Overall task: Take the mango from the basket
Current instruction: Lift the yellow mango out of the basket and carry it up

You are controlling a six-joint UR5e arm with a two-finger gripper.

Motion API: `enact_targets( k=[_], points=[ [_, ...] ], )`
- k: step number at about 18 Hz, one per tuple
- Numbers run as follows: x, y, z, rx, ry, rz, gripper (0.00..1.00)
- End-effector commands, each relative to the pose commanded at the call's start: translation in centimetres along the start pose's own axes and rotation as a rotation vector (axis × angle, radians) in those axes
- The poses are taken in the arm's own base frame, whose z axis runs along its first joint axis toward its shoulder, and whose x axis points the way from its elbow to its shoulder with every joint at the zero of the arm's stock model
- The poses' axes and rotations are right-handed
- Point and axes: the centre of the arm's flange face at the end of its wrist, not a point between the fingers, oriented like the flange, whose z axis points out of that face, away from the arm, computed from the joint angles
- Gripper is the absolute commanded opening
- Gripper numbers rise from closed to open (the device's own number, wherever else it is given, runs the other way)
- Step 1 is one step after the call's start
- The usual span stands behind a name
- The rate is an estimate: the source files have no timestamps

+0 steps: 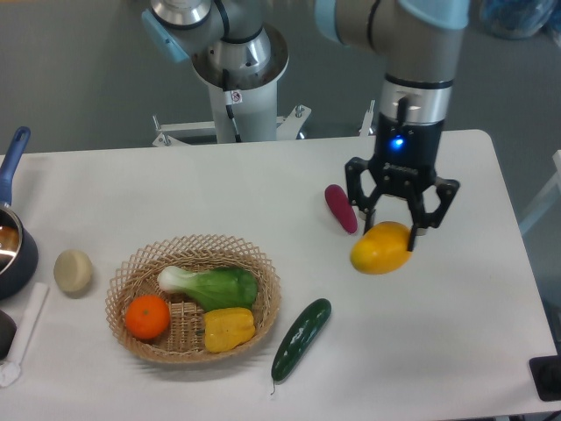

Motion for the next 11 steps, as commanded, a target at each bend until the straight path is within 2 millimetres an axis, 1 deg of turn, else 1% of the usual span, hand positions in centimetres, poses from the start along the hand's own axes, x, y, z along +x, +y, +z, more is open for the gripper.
enact_targets(
  k=[2,4,11],
  points=[
    [-0.37,0.59,-0.17,-0.002,-0.001,-0.01,0.55],
    [-0.25,0.87,0.0,-0.006,0.002,-0.014,0.55],
    [-0.56,1.27,-0.42,-0.006,-0.005,-0.023,0.55]
  ],
)
